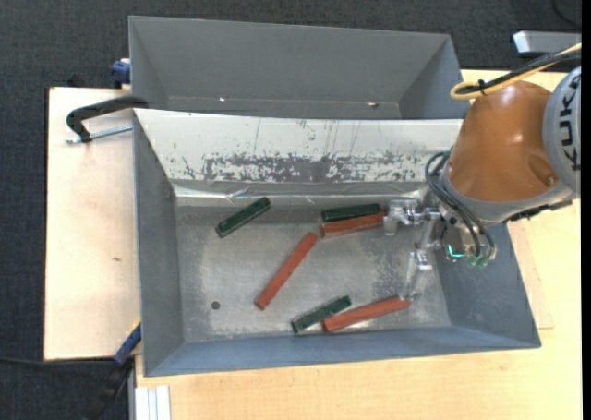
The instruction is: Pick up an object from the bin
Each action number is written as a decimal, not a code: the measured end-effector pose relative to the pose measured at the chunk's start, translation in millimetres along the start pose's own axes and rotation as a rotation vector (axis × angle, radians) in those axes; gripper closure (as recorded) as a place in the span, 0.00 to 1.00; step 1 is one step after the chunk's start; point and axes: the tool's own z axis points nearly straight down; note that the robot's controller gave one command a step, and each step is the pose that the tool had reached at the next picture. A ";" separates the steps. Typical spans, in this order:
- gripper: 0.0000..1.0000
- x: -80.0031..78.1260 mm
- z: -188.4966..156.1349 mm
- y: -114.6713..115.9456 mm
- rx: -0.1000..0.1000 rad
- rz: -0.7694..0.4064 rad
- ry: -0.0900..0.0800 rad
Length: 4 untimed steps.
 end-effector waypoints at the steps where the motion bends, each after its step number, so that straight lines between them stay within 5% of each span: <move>1: 0.00 1.8 11.0 -1.9 0.002 -0.080 -0.016; 2: 0.00 21.4 66.5 -11.3 0.000 -0.277 0.000; 3: 1.00 4.8 77.2 -26.1 0.002 -0.087 -0.013; 4: 1.00 4.7 77.2 -26.0 0.002 -0.088 -0.013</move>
Offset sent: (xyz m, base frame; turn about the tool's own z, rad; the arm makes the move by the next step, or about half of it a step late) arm -0.0206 -0.0115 -0.0646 -0.2797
